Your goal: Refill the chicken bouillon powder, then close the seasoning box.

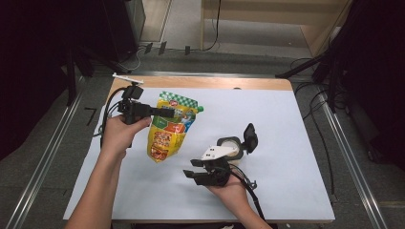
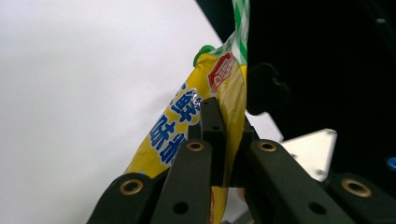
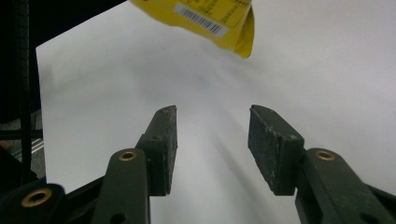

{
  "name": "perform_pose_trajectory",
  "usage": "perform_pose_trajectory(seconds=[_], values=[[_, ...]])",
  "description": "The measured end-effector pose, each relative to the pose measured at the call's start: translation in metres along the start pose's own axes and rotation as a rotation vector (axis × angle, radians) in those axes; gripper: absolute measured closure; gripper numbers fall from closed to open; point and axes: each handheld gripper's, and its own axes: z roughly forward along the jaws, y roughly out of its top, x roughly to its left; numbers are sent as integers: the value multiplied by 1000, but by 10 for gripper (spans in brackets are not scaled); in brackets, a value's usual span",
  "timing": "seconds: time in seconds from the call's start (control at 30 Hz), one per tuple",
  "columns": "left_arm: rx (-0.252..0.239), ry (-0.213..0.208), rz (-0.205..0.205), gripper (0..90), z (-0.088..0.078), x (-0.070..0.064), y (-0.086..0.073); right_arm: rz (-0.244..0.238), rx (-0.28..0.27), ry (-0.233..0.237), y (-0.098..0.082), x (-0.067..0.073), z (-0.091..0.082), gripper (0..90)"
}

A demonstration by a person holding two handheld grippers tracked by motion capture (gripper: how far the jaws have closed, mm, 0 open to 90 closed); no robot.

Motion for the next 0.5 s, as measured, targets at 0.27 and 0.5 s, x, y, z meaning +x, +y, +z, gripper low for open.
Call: perform_pose_trajectory(seconds=[0.27, 0.5], values=[[-44, 36, 0, 897, 4, 11, 3, 2, -11, 7, 1, 0, -2, 538], [-56, 52, 10, 897, 13, 20, 3, 9, -7, 7, 1, -2, -3, 537]])
